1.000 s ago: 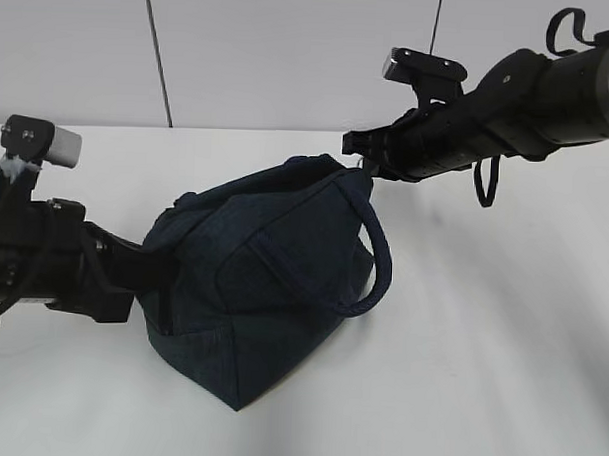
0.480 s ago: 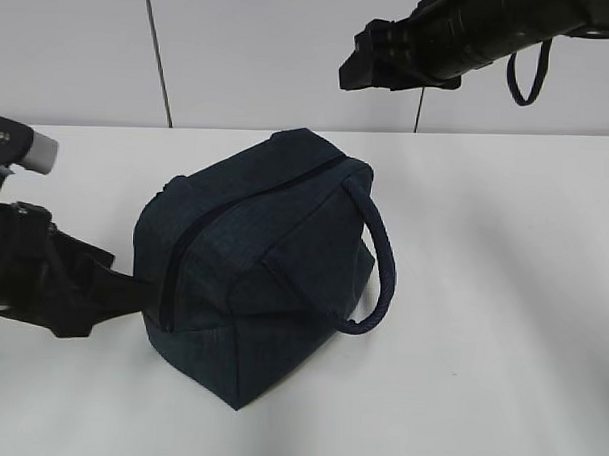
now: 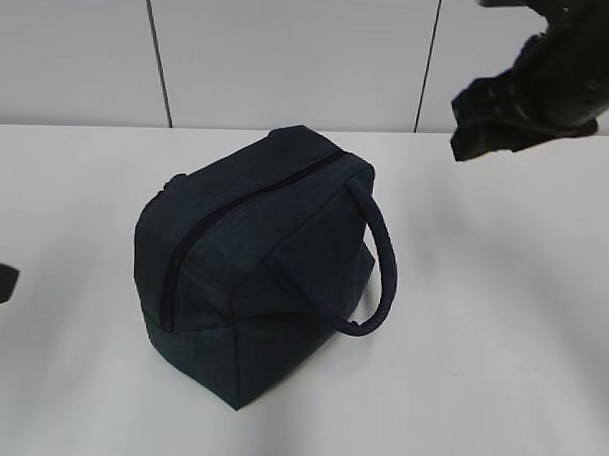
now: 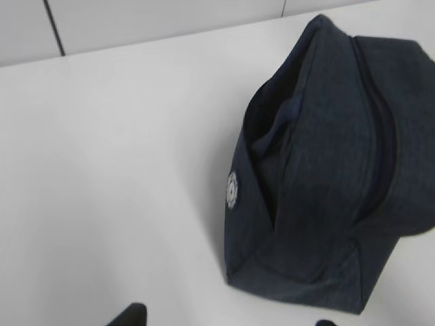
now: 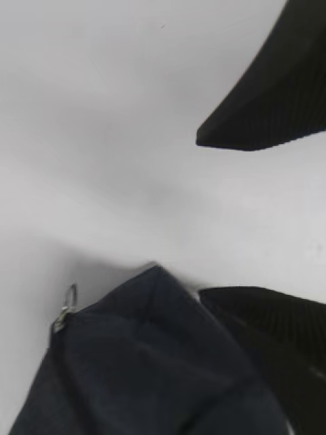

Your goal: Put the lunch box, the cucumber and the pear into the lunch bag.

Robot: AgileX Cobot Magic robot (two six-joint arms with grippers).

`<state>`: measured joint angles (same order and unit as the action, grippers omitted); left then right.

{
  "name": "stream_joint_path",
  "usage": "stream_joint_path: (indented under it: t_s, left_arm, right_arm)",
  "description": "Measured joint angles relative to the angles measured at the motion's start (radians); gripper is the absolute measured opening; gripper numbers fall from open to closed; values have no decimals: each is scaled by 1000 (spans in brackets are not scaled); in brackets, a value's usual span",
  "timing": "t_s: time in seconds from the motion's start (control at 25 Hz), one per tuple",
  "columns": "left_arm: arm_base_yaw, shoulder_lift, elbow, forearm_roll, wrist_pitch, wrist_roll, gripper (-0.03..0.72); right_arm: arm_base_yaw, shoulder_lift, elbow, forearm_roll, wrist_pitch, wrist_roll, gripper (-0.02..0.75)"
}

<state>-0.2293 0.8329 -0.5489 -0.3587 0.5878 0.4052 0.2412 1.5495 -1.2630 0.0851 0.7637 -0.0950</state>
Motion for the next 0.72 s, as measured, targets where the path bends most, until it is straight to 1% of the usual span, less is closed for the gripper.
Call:
stream_joint_path:
  t_s: [0.04, 0.08, 0.16, 0.24, 0.44, 0.72]
  left_arm:
    - [0, -41, -4, 69, 46, -69, 427]
    - [0, -86, -7, 122, 83, -112, 427]
    - [0, -166, -12, 163, 136, -182, 427]
    - [0, -243, -12, 190, 186, -222, 425]
    - [0, -400, -13, 264, 325, -248, 421]
    - [0, -494, -13, 300, 454, -281, 405]
  right_arm:
    - [0, -45, 48, -7, -11, 12, 484]
    - [0, -94, 107, -7, -19, 16, 484]
    - [0, -194, 213, -7, -23, 20, 484]
    - [0, -306, 322, -9, -2, 24, 484]
    - [0, -535, 476, -16, 136, 29, 484]
    - [0, -869, 603, -20, 291, 63, 484]
